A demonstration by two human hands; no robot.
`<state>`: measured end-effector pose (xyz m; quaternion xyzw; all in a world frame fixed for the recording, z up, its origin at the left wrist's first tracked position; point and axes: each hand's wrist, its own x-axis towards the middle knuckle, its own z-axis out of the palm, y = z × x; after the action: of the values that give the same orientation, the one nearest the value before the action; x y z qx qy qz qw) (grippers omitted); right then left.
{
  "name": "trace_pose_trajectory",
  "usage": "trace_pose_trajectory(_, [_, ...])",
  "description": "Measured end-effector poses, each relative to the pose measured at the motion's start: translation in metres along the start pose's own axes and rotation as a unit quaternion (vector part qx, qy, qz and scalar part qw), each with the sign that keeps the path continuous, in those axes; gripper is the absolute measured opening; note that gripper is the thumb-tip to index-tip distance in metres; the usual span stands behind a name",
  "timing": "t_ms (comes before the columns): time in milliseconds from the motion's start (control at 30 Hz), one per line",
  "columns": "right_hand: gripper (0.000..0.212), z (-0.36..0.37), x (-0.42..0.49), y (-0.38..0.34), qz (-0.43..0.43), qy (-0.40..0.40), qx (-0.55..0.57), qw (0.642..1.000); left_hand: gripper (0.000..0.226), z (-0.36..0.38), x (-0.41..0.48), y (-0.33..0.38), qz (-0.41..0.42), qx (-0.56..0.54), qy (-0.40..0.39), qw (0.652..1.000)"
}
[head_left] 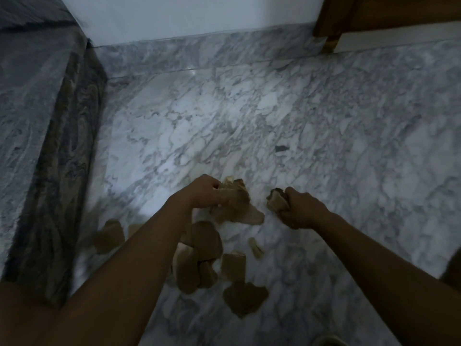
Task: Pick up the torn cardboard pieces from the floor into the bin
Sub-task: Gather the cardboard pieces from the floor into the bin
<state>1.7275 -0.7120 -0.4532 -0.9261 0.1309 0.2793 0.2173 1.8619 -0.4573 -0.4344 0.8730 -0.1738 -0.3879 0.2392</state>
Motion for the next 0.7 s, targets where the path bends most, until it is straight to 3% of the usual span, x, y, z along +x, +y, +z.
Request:
trace_pose_trajectory(100, [0.034, 0.025, -0.007, 0.015, -0.044, 0.069, -0.088, 0.993, 0.080, 0.017, 0.023, 0.019, 0.004, 0.105, -0.026, 0.994])
trace_pose_trajectory(133, [0.030, 0.035, -0.009, 0.017, -0.053, 0.091, -0.075, 0.992, 0.083, 0.024, 0.028, 0.022, 0.002, 0.133, -0.023, 0.991])
trace_pose_trajectory(200, [0.026, 0.050, -0.010, 0.018, -0.055, 0.120, -0.030, 0.991, 0.059, 0.033, 0.028, 0.030, 0.003, 0.145, 0.000, 0.989])
trace_pose_trajectory(300, [0.025, 0.051, -0.009, 0.020, -0.051, 0.117, 0.009, 0.992, 0.028, 0.041, 0.028, 0.025, 0.015, 0.063, 0.035, 0.997])
trace_pose_trajectory(467, [0.025, 0.009, -0.005, 0.012, -0.028, 0.129, 0.101, 0.986, 0.038, 0.039, 0.012, 0.013, 0.018, -0.034, 0.099, 0.994])
trace_pose_trajectory(567, [0.030, 0.000, 0.002, -0.008, -0.083, 0.069, 0.138, 0.985, 0.046, 0.030, -0.005, 0.006, 0.017, -0.090, 0.161, 0.983])
trace_pose_trajectory(700, [0.041, 0.013, 0.019, -0.040, -0.133, -0.022, 0.032, 0.990, 0.063, 0.013, -0.037, -0.007, -0.014, -0.129, 0.199, 0.971])
